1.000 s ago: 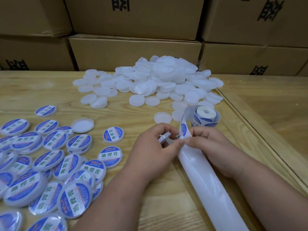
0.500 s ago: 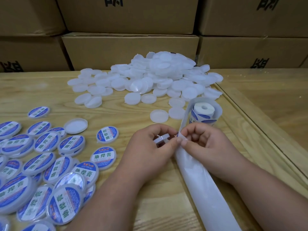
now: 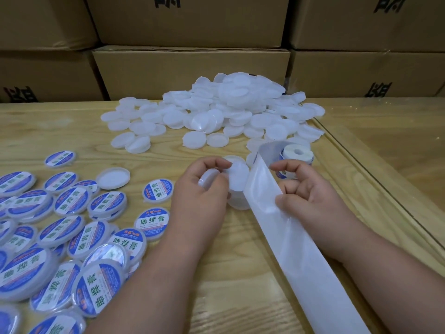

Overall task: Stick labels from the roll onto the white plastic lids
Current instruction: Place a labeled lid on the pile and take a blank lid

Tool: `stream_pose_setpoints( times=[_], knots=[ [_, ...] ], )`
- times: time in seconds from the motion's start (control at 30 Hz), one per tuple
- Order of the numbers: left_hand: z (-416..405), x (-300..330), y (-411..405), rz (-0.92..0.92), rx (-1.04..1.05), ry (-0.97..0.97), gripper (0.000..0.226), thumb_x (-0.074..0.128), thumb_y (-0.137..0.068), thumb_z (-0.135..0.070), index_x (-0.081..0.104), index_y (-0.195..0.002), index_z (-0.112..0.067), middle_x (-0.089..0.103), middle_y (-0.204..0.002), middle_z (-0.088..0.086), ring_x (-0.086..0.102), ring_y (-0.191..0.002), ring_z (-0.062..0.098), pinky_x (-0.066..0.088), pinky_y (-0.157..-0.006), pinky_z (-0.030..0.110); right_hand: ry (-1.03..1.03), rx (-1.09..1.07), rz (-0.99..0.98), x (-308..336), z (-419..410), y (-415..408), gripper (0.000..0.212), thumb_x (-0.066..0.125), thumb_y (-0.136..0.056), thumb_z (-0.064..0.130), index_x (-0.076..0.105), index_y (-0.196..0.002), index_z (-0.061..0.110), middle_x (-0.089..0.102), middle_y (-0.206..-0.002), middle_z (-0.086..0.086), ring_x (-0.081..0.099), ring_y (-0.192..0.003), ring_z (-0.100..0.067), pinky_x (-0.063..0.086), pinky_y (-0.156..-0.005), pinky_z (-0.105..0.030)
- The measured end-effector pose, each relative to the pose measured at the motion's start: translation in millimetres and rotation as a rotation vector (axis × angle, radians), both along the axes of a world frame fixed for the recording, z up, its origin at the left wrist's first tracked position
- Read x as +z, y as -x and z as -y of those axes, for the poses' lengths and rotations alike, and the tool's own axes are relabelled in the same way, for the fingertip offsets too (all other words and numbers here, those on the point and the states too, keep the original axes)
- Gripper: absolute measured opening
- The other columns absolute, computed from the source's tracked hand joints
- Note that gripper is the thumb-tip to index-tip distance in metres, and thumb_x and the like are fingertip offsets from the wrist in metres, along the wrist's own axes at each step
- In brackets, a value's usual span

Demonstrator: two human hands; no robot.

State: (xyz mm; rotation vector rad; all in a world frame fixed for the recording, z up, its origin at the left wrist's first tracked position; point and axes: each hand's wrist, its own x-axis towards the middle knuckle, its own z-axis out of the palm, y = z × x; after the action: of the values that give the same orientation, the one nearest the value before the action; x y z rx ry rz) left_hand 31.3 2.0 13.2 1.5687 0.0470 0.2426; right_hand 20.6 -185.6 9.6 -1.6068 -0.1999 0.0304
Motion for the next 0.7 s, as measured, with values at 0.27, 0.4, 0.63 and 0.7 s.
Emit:
stream_pose_setpoints(
  times=[0.27, 0.4, 0.63, 0.7],
  knots=[
    [-3, 2, 2, -0.015, 0.052, 0.084, 0.025, 0.062, -0.089, -0.016, 0.077, -0.086, -0.036, 0.071, -0.076, -0.014, 0.064, -0.060, 0.004, 0.047, -0.053, 0.017, 0.010, -0.121, 0.174, -5, -6, 3, 0.028, 0.060, -0.079, 0.014, 0.068, -0.093, 0.037, 0.060, -0.075, 0.008, 0.050, -0.069, -0.015, 0.044, -0.060, -0.020],
    [3, 5, 7, 0.011, -0.077, 0.000, 0.025, 0.063, -0.088, -0.012, 0.078, -0.082, -0.031, 0.065, -0.062, -0.015, 0.056, -0.053, -0.002, 0.041, -0.050, 0.008, 0.179, -0.288, 0.425, -3, -11, 1, 0.023, 0.064, -0.083, 0.013, 0.066, -0.084, 0.036, 0.063, -0.087, 0.016, 0.056, -0.073, -0.012, 0.046, -0.059, -0.021],
    [2, 4, 8, 0.022, -0.138, -0.028, 0.029, 0.063, -0.090, -0.006, 0.078, -0.080, -0.028, 0.064, -0.060, -0.014, 0.055, -0.057, 0.000, 0.042, -0.052, 0.007, 0.258, -0.286, 0.483, -6, -9, -2, 0.022, 0.069, -0.080, 0.009, 0.072, -0.080, 0.031, 0.058, -0.093, 0.010, 0.053, -0.063, -0.015, 0.041, -0.059, -0.013],
    [3, 3, 9, 0.025, -0.155, -0.025, 0.022, 0.065, -0.086, -0.014, 0.078, -0.080, -0.030, 0.062, -0.059, -0.012, 0.054, -0.057, 0.003, 0.042, -0.052, 0.008, 0.278, -0.281, 0.476, -7, -8, -3, 0.019, 0.071, -0.079, 0.012, 0.072, -0.083, 0.031, 0.057, -0.094, 0.010, 0.050, -0.057, -0.014, 0.040, -0.059, -0.013]
  ],
)
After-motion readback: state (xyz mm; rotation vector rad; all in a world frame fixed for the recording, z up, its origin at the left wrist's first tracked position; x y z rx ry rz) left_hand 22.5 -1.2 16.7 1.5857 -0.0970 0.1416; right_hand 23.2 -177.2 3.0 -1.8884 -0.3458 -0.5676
